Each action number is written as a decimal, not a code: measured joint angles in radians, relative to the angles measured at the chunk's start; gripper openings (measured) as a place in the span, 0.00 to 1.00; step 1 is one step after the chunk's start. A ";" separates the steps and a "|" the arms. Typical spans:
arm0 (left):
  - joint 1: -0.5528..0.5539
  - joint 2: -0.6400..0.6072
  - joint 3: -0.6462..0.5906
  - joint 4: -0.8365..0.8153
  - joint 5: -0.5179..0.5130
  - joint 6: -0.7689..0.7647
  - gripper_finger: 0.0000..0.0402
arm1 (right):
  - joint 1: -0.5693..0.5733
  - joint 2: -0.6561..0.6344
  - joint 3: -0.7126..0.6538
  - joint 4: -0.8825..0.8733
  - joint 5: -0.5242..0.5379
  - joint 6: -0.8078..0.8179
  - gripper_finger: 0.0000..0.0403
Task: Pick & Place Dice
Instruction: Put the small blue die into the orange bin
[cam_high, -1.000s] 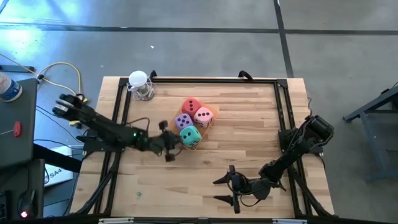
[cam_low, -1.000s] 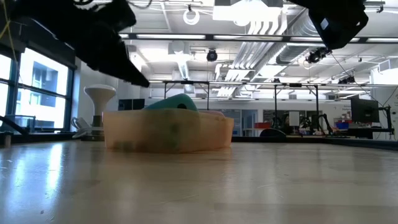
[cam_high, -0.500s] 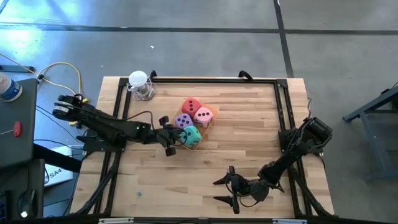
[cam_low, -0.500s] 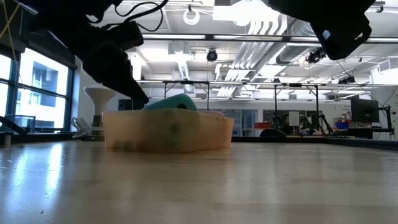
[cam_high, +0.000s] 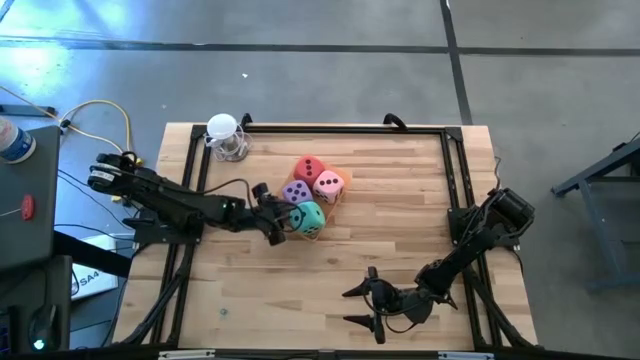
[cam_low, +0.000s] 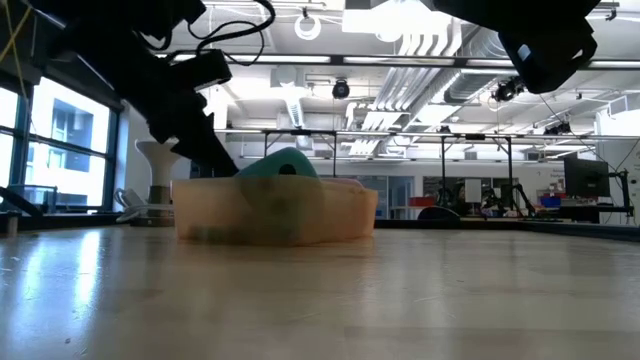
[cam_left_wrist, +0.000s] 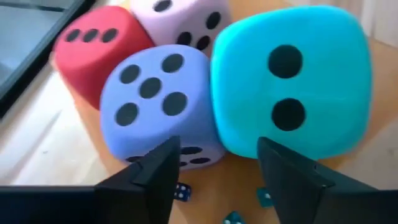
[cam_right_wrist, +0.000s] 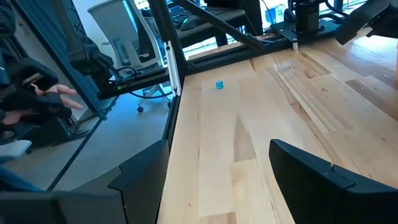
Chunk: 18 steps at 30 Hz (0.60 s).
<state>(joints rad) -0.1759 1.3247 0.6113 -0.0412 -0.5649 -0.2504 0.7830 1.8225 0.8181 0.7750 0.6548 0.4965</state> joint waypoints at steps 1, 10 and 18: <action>-0.008 -0.003 0.000 0.002 -0.019 0.001 0.53 | 0.000 0.000 0.000 0.000 0.000 0.000 0.68; -0.218 -0.133 0.000 0.031 -0.102 0.133 0.59 | 0.000 0.000 0.000 -0.007 0.000 0.000 0.68; -0.483 -0.237 0.001 -0.055 0.104 0.101 0.59 | -0.004 0.000 0.000 -0.011 0.000 -0.006 0.68</action>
<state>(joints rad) -0.6587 1.0879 0.6125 -0.0963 -0.4607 -0.1493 0.7789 1.8225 0.8181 0.7637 0.6548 0.4906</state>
